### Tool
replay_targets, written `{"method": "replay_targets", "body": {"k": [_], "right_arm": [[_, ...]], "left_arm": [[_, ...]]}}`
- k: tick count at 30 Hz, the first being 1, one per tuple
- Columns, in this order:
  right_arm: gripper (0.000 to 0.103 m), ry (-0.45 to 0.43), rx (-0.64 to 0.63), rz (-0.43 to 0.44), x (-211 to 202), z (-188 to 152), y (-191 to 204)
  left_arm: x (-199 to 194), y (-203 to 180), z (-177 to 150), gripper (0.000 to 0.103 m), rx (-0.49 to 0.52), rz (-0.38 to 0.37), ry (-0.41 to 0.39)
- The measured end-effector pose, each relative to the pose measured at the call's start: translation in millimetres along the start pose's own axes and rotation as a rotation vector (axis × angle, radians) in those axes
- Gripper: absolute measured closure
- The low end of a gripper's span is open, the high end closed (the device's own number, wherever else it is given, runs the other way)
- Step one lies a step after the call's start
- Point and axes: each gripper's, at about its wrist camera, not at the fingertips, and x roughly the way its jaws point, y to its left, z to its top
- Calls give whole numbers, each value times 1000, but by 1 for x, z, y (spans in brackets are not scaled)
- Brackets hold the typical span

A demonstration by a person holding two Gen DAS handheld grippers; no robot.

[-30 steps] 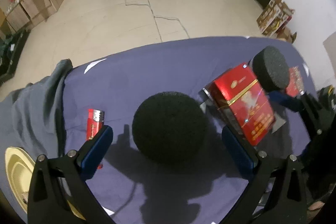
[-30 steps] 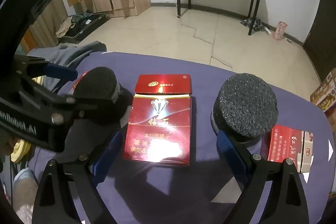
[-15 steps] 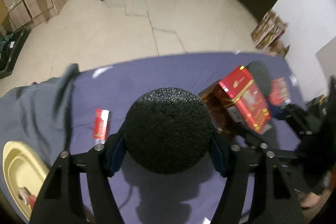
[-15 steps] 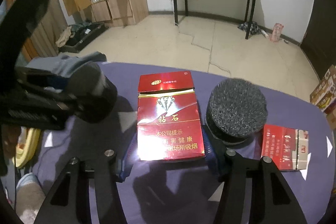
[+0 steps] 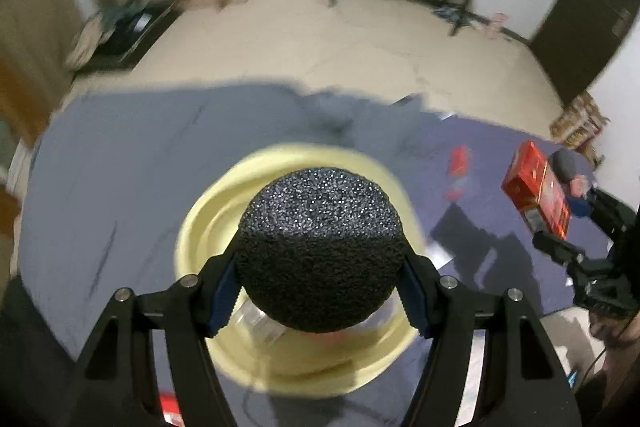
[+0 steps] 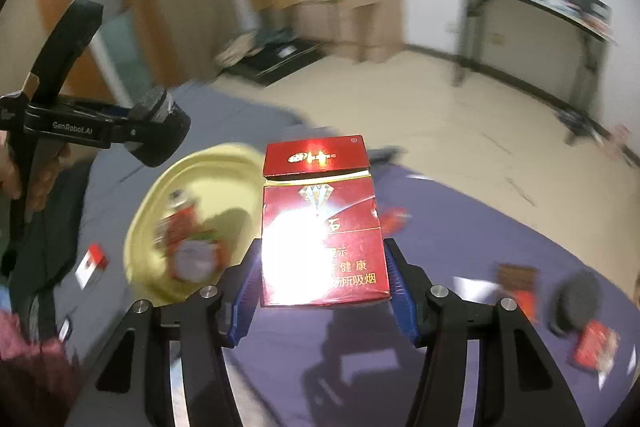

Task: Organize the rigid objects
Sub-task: 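Drop the foam cylinder into the yellow tray while the right tool drops the red-gold pack, then grasp the dark red pack with the left tool while the right tool grasps the red-silver pack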

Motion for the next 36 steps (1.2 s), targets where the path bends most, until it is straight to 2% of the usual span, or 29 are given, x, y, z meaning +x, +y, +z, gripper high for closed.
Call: {"method": "replay_targets", "body": {"k": [3,5,8,12,16,18,19,20,21,22,23,24,26,27,29,30,32,35,36], "right_arm": [[47,81,-60,65,50,16,46],[47,135,-94,85,83,25,68],[47,213,-115,94,130,35,90],[47,290,-148,65,185,40,109],[47,314,-143,58,215,48,111],[47,317,-131,58,222,46,113],[46,319,-125,53,224,47,113],[45,316,-117,62,224,48,114],[35,302,-111,76,219,49,112],[15,267,-104,90,210,51,112],[9,236,-94,96,203,55,110],[7,189,-68,105,186,54,102],[6,121,-2,102,155,58,86],[2,75,38,71,133,59,72],[0,-9,98,15,94,56,39],[0,-50,136,-35,69,50,13],[0,-95,218,-156,26,32,-44],[0,-107,344,-300,-24,-9,-122],[0,-100,393,-368,-43,-33,-158]], "left_arm": [[15,57,-49,34,-105,5,56],[34,71,-76,34,-132,-20,94],[67,71,-100,34,-102,-35,181],[89,82,-98,34,-128,-83,178],[102,78,-94,33,-89,-85,185],[103,75,-87,21,-72,-83,181],[105,74,-88,9,-64,-80,187],[104,81,-84,7,-62,-78,188],[102,85,-83,7,-65,-75,182],[97,86,-82,5,-72,-83,168],[92,88,-80,0,-78,-106,159],[81,91,-78,0,-92,-136,144],[67,92,-73,0,-104,-147,125],[58,88,-68,0,-93,-134,118],[50,72,-57,0,-57,-104,103],[45,60,-50,0,-39,-97,92],[38,26,-34,0,-32,-130,72],[37,-27,-13,0,-31,-195,55],[41,-56,-3,0,-33,-220,64]]}}
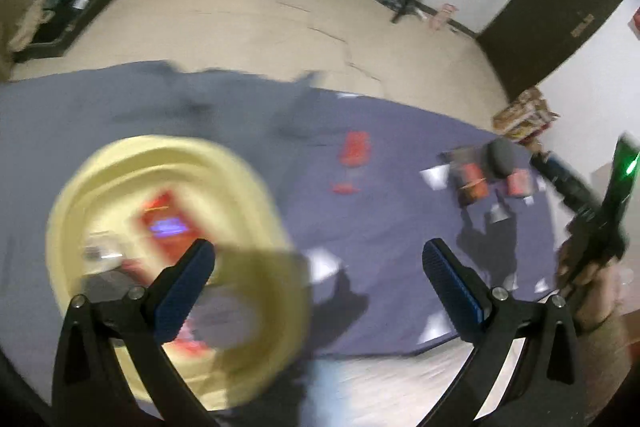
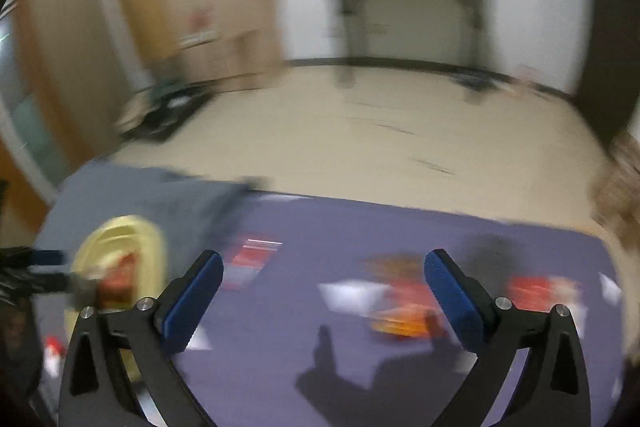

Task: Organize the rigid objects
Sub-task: 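Grasp the dark red pack with the left tool while the right tool grasps the red-silver pack, then drop the dark red pack into the tray while the right tool drops the red-silver pack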

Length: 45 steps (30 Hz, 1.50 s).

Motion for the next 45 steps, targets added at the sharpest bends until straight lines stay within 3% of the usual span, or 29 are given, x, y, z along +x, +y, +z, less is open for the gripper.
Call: {"method": "replay_targets", "body": {"k": [3,5,8,10,12,15,20,27,28,29,30,31,33,36,40,41,42,45], "right_arm": [[0,24,91,-152,-6,-27,-89],[0,99,169,-235,8,-54,-135],[0,142,212,-239,27,-75,-158],[0,117,213,-199,35,-78,-157],[0,118,208,-142,48,-74,-151],[0,134,180,-136,62,-70,-156],[0,143,130,-230,75,-67,-160],[0,147,132,-227,107,-61,-154],[0,148,129,-221,111,-60,-154],[1,144,118,-218,112,-61,-151],[9,132,99,-225,111,-61,-148],[14,120,84,-232,108,-64,-147],[15,102,67,-231,106,-73,-142],[15,87,55,-227,95,-80,-140],[15,11,18,-233,53,-76,-129],[15,-16,2,-211,36,-69,-120],[15,-32,-8,-193,26,-67,-114],[15,-104,-57,-100,-16,-48,-71]], "left_arm": [[31,-64,19,0,0,-50,28],[57,-111,27,0,22,-60,36],[93,-173,32,0,55,-1,-26],[131,-204,33,0,43,15,9],[160,-220,37,0,28,28,35],[180,-230,36,0,11,47,37],[206,-237,38,0,14,81,69],[226,-246,33,0,43,79,85],[230,-247,34,3,59,97,82],[232,-246,34,16,60,104,87],[234,-245,34,26,56,97,87],[232,-243,34,39,52,97,69],[226,-241,34,40,61,106,47],[210,-237,33,41,79,49,45],[141,-210,31,45,102,30,-44],[122,-197,30,65,100,33,-64],[100,-182,29,72,92,39,-90],[41,-125,27,74,81,84,-132]]}}
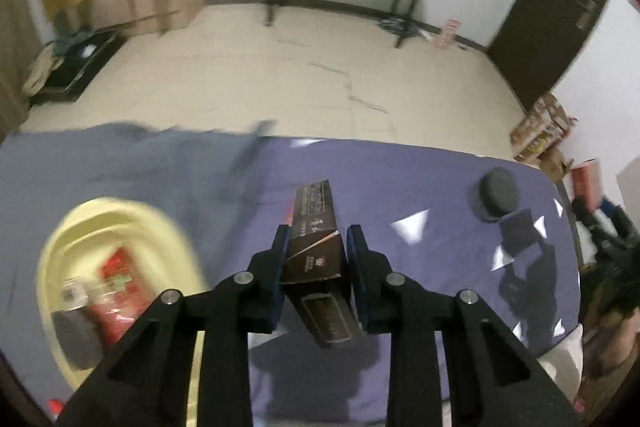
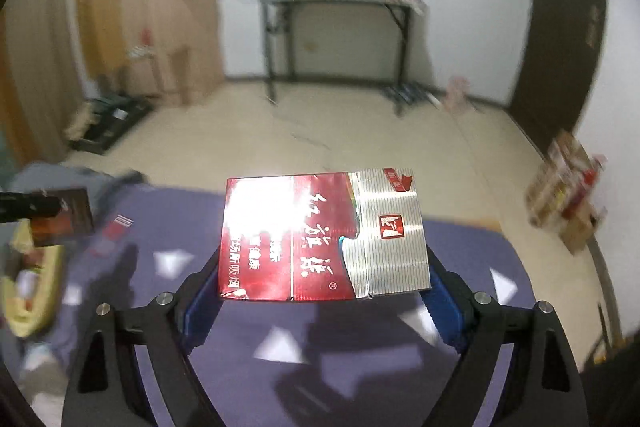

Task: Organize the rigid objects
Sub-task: 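Drop the dark red pack into the tray while the right tool drops the red-silver pack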

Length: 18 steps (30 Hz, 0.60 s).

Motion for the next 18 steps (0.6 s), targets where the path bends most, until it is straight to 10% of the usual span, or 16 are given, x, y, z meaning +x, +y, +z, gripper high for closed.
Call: {"method": "replay_targets", "body": {"k": [18], "right_arm": [[15,179,-310,512,0,-15,286]], "left_arm": [[-82,223,-67,76,-319,59,-92]]}}
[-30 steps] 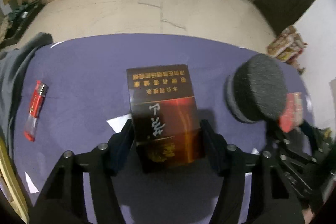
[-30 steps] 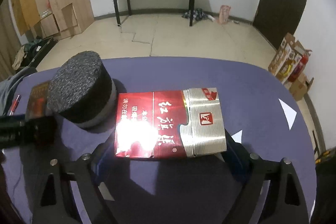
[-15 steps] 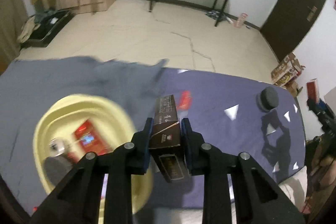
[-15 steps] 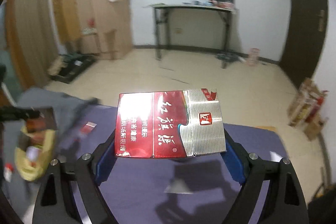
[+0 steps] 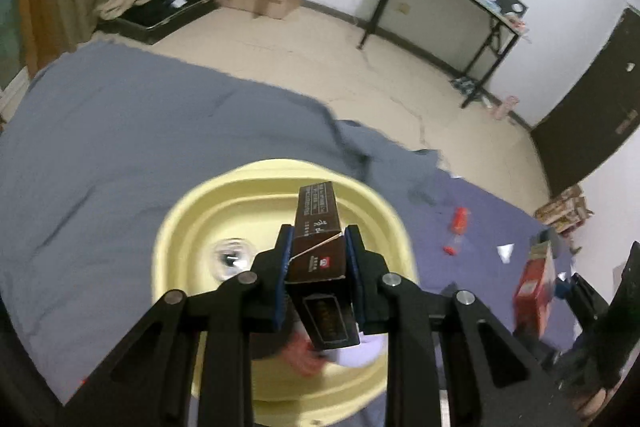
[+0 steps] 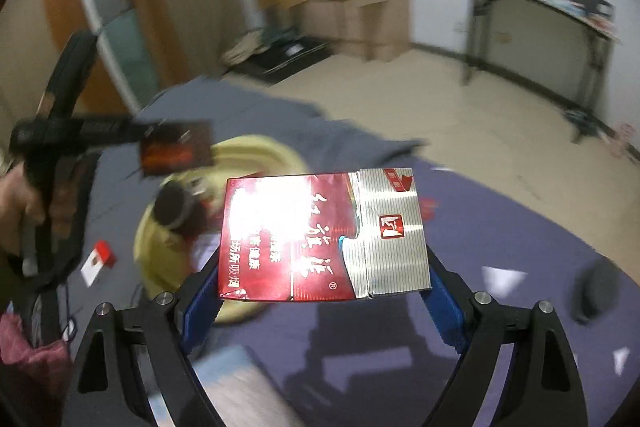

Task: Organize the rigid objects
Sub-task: 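Drop the dark red pack into the tray while the right tool drops the red-silver pack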

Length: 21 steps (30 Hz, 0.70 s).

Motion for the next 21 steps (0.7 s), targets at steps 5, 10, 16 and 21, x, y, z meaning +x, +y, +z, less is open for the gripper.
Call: {"method": "replay_targets", "body": {"k": [5,10,16,21], "right_arm": [[15,85,-58,61,72,21,44],[15,153,-143,37,125,32,64],[14,196,-201,15,158,23,89],[3,198,-191,47,166,25,98]], "left_arm": [[27,31,1,76,-15,18,35],[62,41,10,76,-28,-5,74],[69,59,6,53,-47,-14,74],[50,72,4,15,-78,25,25]]}}
